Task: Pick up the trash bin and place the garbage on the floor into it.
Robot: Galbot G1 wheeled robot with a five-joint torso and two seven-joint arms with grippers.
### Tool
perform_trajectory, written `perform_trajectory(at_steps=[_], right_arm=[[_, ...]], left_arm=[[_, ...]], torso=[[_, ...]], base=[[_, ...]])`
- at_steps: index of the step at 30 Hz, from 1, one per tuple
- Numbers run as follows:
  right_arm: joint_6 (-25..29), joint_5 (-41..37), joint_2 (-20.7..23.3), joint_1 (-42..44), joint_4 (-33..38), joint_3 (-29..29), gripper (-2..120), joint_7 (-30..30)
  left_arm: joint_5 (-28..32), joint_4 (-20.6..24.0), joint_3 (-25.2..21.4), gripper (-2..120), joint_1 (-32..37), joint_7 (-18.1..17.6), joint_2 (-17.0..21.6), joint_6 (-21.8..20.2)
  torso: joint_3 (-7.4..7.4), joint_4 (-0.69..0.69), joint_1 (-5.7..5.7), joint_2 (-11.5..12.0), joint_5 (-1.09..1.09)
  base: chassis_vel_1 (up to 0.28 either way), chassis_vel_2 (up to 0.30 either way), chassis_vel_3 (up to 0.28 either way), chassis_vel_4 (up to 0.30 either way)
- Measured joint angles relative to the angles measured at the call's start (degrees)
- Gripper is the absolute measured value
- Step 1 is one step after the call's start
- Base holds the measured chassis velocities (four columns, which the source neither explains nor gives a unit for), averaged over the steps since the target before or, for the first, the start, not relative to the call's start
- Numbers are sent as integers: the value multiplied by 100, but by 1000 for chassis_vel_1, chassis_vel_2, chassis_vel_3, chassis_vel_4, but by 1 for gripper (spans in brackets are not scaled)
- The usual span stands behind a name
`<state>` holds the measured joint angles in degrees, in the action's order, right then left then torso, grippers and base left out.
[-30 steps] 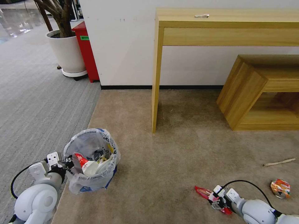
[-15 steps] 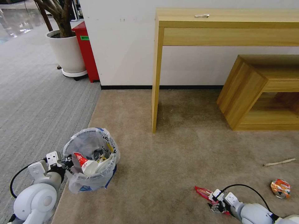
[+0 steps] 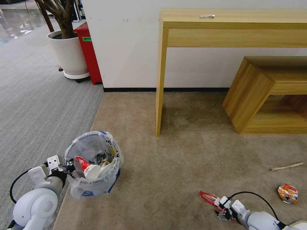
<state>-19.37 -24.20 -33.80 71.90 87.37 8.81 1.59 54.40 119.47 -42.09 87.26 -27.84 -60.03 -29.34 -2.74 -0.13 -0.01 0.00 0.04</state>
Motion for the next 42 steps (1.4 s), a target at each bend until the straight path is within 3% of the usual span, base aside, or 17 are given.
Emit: perform_trajectory(at_steps=[42], right_arm=[[372,276,-318,-54,-437,99,75,18]], left_arm=[[41,35,-38,0,6,-19,38,25]], torso=[[1,-2,1,-2,6]], base=[[0,0,0,0]])
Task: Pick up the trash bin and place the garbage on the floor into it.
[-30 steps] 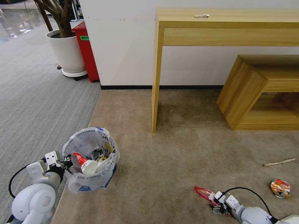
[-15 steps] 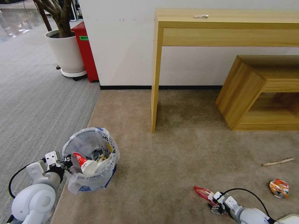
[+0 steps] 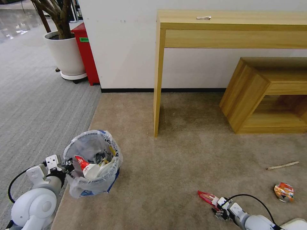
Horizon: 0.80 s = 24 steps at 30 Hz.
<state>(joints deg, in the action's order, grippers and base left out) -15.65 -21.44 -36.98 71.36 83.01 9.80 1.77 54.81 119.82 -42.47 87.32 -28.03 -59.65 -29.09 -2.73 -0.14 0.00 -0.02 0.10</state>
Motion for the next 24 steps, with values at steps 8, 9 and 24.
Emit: perform_trajectory(at_steps=[8,9,24], right_arm=[[9,-35,164,64,121,-35,72,2],[9,-41,193,78,135,-48,72,-6],[51,-22,337,151,214,-158,72,-5]], left_arm=[[-7,-69,22,0,-39,-1,-30,9],[-8,-70,25,0,-49,0,-37,9],[-22,-55,30,0,-57,-3,-67,10]], torso=[[-3,8,-1,4,-24],[-3,9,-1,4,-26],[-1,2,-1,4,-8]], base=[[0,0,0,0],[0,0,0,0],[0,0,0,0]])
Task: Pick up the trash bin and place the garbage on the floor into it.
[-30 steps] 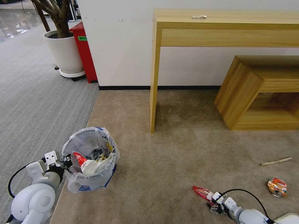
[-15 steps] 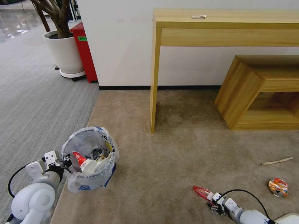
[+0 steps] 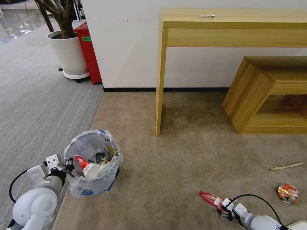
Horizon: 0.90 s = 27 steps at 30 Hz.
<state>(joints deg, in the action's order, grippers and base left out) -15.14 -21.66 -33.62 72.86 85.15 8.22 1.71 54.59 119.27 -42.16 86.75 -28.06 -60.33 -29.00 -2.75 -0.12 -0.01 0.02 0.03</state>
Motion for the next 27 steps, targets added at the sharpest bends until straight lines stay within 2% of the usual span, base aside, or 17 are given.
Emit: perform_trajectory(at_steps=[17,20,21,25,26,27], right_arm=[[65,41,4,-10,-19,-62,72,37],[102,90,-74,-19,-72,-34,60,37],[102,90,-74,-19,-72,-34,60,37],[157,128,-113,-40,-123,-8,39,37],[157,128,-113,-40,-123,-8,39,37],[163,133,-116,-42,-132,-4,34,35]], left_arm=[[-15,62,7,0,28,-8,-44,0],[-17,93,5,0,60,-12,-50,0],[-17,93,5,0,60,-12,-50,0],[-18,124,1,0,76,-13,-64,0],[-18,124,1,0,76,-13,-64,0],[-19,130,0,0,76,-13,-70,0]], torso=[[1,0,0,-2,2],[1,0,0,-2,2],[1,0,0,-2,2],[1,0,0,-2,2],[1,0,0,-2,2],[1,0,0,-2,2]], base=[[0,0,0,0],[0,0,0,0],[0,0,0,0],[0,0,0,0],[0,0,0,0],[0,0,0,0]])
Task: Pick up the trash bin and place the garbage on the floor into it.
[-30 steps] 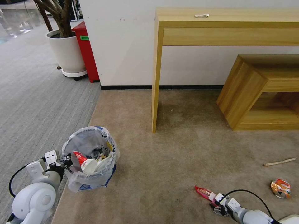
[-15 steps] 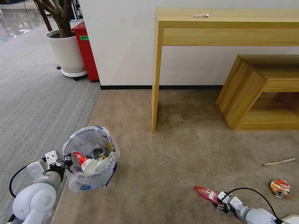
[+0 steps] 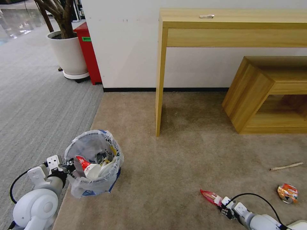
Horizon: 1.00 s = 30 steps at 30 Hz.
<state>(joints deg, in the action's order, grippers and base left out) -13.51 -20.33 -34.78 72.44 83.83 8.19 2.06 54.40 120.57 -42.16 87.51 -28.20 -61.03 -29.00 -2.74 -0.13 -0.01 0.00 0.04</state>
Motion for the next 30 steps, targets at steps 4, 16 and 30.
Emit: perform_trajectory(at_steps=[4,16,30], right_arm=[[52,22,-12,-12,-36,24,22,-4],[150,86,24,-19,-64,13,14,-6],[391,216,-1,42,-67,-85,0,-11]], left_arm=[[-3,16,0,0,5,-1,-17,0],[-47,-12,10,0,4,-2,-51,0],[-90,11,9,0,41,4,-94,0]], torso=[[0,0,0,-1,0],[0,0,0,0,0],[0,0,0,-1,0]], base=[[0,0,0,0],[0,0,0,0],[0,0,0,0]])
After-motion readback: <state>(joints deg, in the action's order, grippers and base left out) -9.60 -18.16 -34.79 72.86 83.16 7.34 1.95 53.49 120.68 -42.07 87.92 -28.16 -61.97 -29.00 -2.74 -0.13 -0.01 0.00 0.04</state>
